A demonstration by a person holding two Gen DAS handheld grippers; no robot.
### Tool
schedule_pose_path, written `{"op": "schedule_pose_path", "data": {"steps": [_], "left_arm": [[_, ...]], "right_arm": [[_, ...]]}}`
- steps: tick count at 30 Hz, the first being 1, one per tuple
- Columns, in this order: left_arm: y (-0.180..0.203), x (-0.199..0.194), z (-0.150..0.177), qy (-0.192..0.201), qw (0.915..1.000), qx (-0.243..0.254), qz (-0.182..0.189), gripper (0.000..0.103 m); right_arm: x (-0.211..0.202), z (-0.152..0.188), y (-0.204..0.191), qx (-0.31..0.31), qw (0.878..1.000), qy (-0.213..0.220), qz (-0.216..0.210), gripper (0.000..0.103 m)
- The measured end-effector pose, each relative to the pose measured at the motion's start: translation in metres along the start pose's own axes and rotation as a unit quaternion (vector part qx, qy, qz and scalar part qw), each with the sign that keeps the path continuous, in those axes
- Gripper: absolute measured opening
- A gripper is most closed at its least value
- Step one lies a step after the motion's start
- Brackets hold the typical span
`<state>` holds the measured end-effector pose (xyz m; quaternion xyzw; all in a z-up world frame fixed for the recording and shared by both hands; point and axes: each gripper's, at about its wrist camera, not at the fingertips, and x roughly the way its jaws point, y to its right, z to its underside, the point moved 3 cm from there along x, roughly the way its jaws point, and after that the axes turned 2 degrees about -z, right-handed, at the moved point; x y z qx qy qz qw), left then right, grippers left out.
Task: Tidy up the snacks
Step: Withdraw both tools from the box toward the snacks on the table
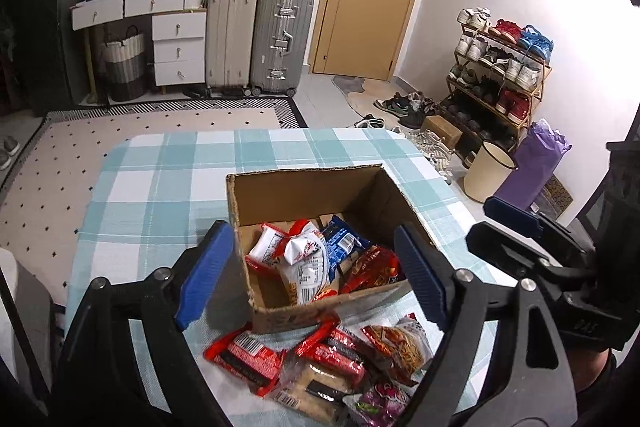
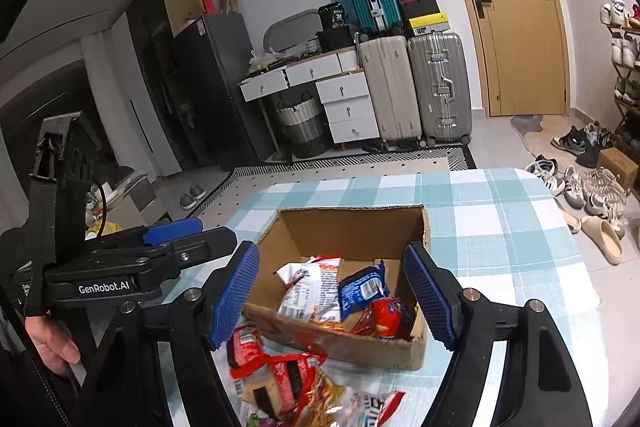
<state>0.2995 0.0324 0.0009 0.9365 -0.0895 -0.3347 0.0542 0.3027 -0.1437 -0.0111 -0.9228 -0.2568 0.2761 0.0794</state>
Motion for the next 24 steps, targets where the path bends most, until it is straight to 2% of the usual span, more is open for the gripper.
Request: {"op": "schedule_pose_path", "data": {"steps": [10, 13, 15, 16, 24], "left_arm": [[0.009, -0.057, 0.020, 0.020, 0.9997, -0.002, -0.011, 0.085], [0.011, -0.078, 0.031, 0.034, 0.9992, -0.003, -0.023, 0.091], [0.011, -0.092, 0.039, 0.045, 0.9984, -0.006, -0.034, 0.101], [0.010, -0.098, 0.042, 0.050, 0.9980, -0.009, -0.038, 0.102], [0.012, -0.133, 0.067, 0.054, 0.9970, -0.013, -0.053, 0.102]], "right_arm": [[-0.051, 0.018, -0.024, -0.015, 1.000, 0.007, -0.009, 0.080], [-0.066, 0.026, -0.032, -0.021, 1.000, 0.014, -0.012, 0.081], [-0.076, 0.033, -0.038, -0.023, 0.999, 0.019, -0.013, 0.083], [-0.080, 0.037, -0.040, -0.023, 0.999, 0.020, -0.014, 0.083], [-0.109, 0.071, -0.058, -0.023, 0.999, 0.019, -0.022, 0.083]]}}
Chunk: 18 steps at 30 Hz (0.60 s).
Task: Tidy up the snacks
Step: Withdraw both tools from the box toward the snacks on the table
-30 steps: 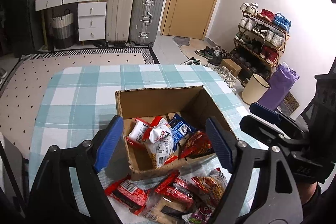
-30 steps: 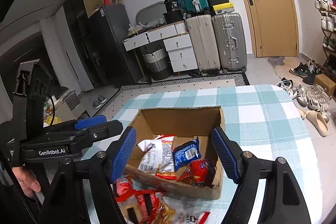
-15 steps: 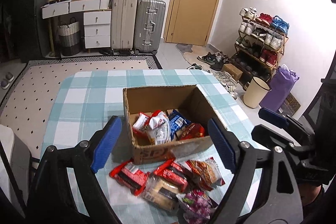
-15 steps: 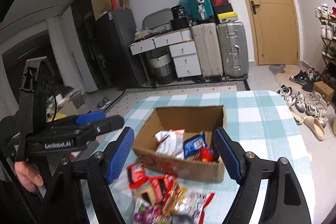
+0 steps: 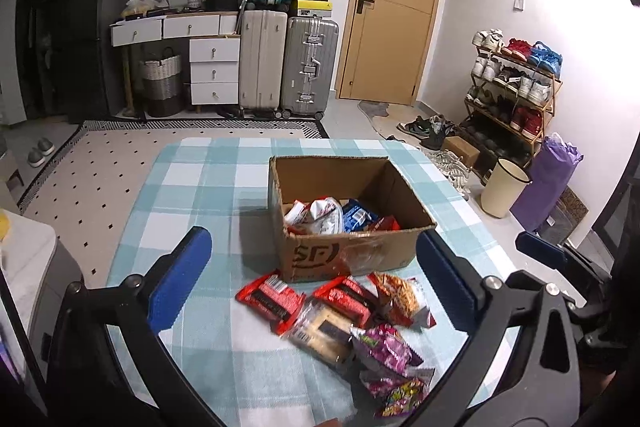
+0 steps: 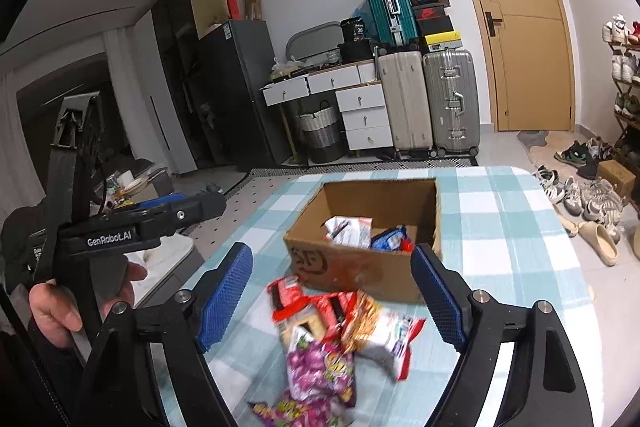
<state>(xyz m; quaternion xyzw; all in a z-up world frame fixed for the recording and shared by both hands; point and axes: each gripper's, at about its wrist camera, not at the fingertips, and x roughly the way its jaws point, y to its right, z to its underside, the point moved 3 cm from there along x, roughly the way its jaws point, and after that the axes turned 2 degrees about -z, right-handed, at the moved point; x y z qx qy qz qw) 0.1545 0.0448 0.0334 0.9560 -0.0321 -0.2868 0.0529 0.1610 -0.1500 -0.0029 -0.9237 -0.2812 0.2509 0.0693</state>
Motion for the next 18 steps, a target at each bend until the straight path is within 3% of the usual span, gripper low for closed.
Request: {"op": "schedule_pose_path", "data": {"steps": [10, 18], "left_arm": [[0.005, -0.015, 0.038, -0.016, 0.9998, 0.001, -0.008, 0.102], [0.005, -0.006, 0.075, -0.043, 0.9991, -0.001, -0.009, 0.102]], "right_arm": [[-0.024, 0.045, -0.018, 0.006, 1.000, -0.002, 0.007, 0.087], [-0.020, 0.078, -0.023, 0.011, 1.000, -0.026, 0.003, 0.087]]}}
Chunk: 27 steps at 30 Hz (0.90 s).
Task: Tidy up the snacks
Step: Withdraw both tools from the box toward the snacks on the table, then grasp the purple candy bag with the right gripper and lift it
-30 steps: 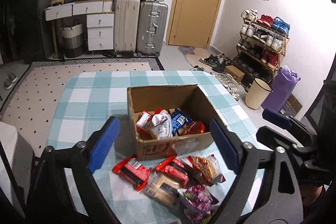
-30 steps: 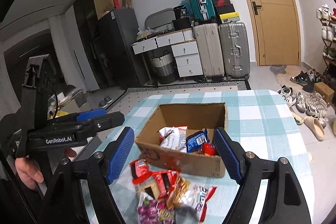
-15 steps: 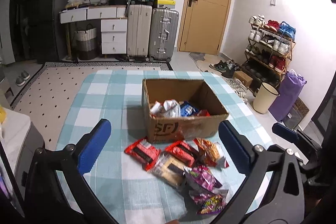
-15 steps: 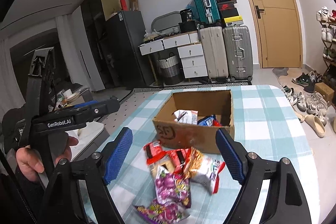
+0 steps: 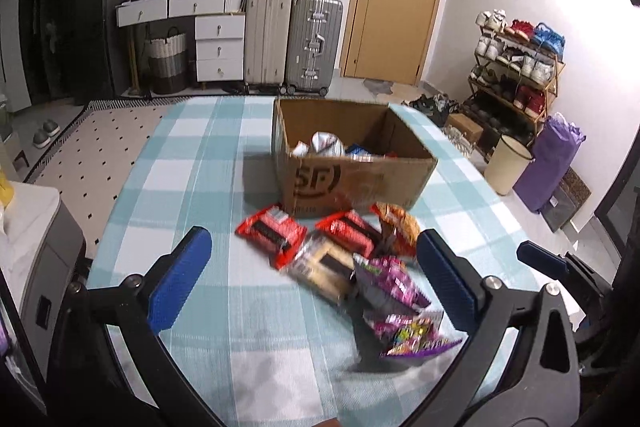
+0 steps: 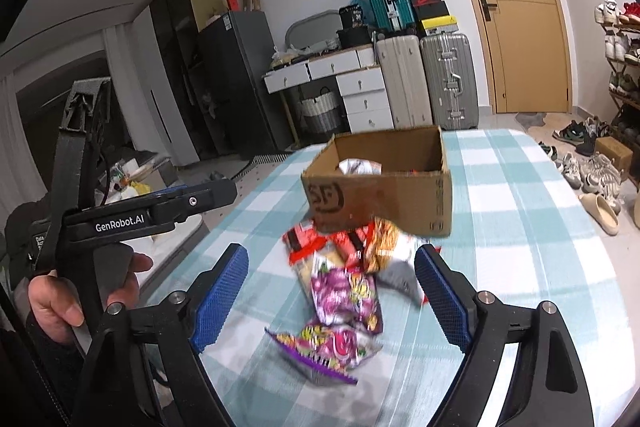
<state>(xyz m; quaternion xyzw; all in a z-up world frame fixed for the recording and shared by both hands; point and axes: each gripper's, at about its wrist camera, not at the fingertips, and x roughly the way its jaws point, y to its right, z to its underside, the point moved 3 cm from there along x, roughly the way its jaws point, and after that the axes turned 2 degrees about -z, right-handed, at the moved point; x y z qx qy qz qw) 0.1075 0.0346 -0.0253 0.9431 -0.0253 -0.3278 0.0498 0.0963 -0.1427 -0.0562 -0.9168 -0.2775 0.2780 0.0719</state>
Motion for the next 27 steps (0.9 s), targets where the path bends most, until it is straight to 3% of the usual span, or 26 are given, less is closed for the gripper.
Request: {"op": "schedule_pose_path", "data": {"steps": [8, 13, 27], "left_arm": [[-0.009, 0.008, 0.025, -0.013, 0.9999, -0.011, -0.003, 0.102], [-0.013, 0.016, 0.036, -0.014, 0.9998, 0.008, -0.011, 0.102], [-0.040, 0.048, 0.075, -0.057, 0.9978, -0.033, -0.008, 0.102]], "right_arm": [[0.016, 0.034, 0.001, 0.011, 0.999, -0.032, -0.010, 0.088], [0.032, 0.052, 0.001, 0.020, 0.998, -0.053, -0.018, 0.088], [0.061, 0.078, 0.004, 0.020, 0.996, -0.083, -0.030, 0.088]]}}
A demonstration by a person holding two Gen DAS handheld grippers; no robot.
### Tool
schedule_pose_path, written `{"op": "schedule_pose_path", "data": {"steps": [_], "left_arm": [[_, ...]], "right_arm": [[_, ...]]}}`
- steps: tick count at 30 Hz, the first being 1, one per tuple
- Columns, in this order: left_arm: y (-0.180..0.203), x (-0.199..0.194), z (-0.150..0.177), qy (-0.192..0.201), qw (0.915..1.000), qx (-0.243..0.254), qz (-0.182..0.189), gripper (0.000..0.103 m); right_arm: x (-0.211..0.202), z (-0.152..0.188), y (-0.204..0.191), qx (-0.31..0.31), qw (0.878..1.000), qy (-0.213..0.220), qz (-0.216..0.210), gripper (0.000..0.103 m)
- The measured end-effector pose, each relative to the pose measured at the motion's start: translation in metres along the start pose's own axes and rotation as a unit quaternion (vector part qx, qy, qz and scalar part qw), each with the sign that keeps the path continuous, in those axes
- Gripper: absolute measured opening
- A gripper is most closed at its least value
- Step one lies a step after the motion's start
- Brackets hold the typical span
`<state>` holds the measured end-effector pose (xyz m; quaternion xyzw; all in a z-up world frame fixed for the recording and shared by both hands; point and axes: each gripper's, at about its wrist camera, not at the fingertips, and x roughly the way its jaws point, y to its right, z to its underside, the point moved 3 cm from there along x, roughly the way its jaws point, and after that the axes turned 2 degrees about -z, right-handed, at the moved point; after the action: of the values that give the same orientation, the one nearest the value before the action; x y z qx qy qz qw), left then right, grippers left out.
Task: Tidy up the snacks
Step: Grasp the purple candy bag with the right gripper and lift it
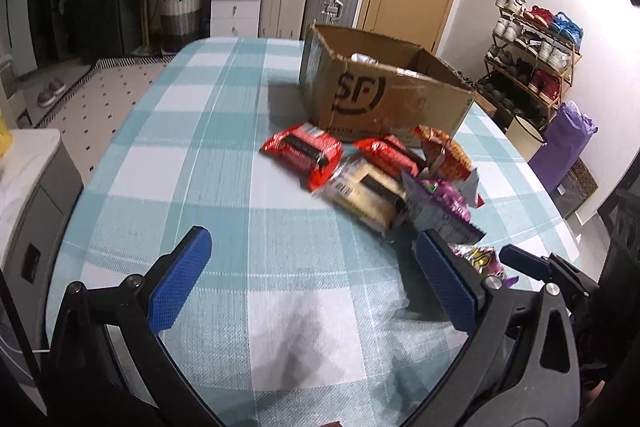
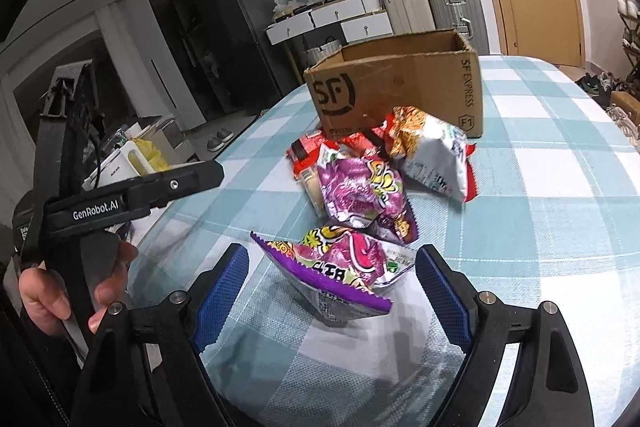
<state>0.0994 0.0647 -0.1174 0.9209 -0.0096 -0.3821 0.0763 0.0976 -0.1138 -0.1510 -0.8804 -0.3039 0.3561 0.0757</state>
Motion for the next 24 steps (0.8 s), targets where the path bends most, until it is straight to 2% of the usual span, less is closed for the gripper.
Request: {"op": "schedule_pose_path", "data": {"steps": [13, 16, 19, 20, 24], "left_arm": [[-0.011, 0.013, 0.007, -0.006, 1.0000, 0.003, 0.001, 0.102], [-0.013, 0.015, 0.007, -0.011, 0.9999, -0.003, 0.002, 0.102], [-0.014, 0.016, 0.008, -0.013, 0.9999, -0.005, 0.003, 0.102], [-0.014, 0.017, 0.009, -0.014, 0.9999, -0.005, 0.003, 0.102], [-0.015, 0.020, 0.010, -0.019, 0.9998, -0.006, 0.004, 0.102]], "right_arm": [[0.033, 0.001, -0.008, -0.044, 0.998, -0.027, 0.025, 0.082], [0.040, 0.001, -0.006, -0.035, 0.998, -0.035, 0.027, 0.072], [0.045, 0.003, 0.002, -0.006, 0.999, -0.048, 0.012, 0.052], [0.047, 0.003, 0.006, 0.008, 0.998, -0.055, 0.004, 0.050], [0.040, 0.000, 0.012, 0.025, 0.999, -0.035, 0.007, 0.040]]}}
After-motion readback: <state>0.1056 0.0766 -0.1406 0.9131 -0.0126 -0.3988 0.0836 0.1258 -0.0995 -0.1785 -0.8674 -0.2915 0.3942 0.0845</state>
